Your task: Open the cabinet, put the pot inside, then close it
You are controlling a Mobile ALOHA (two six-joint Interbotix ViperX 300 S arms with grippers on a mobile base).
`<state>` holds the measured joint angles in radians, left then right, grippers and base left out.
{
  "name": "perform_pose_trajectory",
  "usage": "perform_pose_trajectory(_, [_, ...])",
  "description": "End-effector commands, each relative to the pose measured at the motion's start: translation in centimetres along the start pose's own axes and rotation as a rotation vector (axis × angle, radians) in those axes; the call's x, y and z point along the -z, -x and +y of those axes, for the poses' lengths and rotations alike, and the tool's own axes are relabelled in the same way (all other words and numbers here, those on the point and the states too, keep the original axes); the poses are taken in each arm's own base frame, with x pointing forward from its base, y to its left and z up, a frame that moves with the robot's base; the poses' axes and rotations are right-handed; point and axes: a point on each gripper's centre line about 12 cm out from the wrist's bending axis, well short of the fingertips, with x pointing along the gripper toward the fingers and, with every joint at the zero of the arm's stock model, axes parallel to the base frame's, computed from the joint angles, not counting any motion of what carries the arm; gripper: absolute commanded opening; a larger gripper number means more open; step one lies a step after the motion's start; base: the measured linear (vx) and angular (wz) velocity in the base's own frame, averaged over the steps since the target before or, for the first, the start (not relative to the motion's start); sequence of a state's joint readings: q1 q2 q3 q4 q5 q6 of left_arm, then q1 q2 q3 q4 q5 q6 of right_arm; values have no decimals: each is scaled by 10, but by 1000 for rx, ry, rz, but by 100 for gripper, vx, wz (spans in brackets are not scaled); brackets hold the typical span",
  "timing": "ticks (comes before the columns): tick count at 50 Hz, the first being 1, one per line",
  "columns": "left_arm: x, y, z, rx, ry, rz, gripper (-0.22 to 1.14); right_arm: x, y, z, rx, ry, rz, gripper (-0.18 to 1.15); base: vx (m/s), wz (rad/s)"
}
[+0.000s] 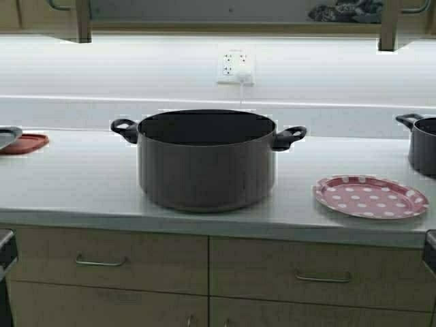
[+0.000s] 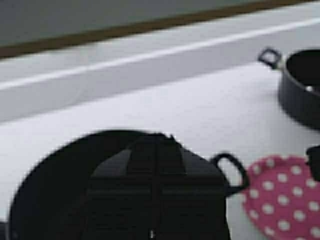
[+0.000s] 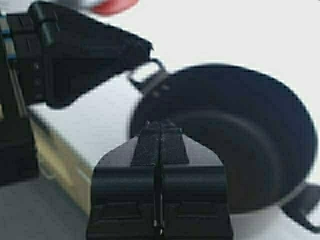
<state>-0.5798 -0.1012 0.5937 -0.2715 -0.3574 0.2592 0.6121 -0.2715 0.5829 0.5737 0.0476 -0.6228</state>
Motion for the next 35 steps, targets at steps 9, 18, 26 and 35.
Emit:
perform_pose_trajectory(9, [-5,-34,55,-134,23,-22,3,13,35,-53,142,-50,5,7,0,0])
perform_pose_trajectory(18, [4,-10,83,-202,26,0,3,22,66,-72,215,-67,-9,7,0,0])
perform_pose_trajectory(26, [9,19,100,-252,26,4,3,28,88,-85,265,-82,-14,7,0,0])
perform_pose_trajectory(35, [2,42,101,-265,30,-26,3,22,102,-84,274,-94,-49,8,0,0])
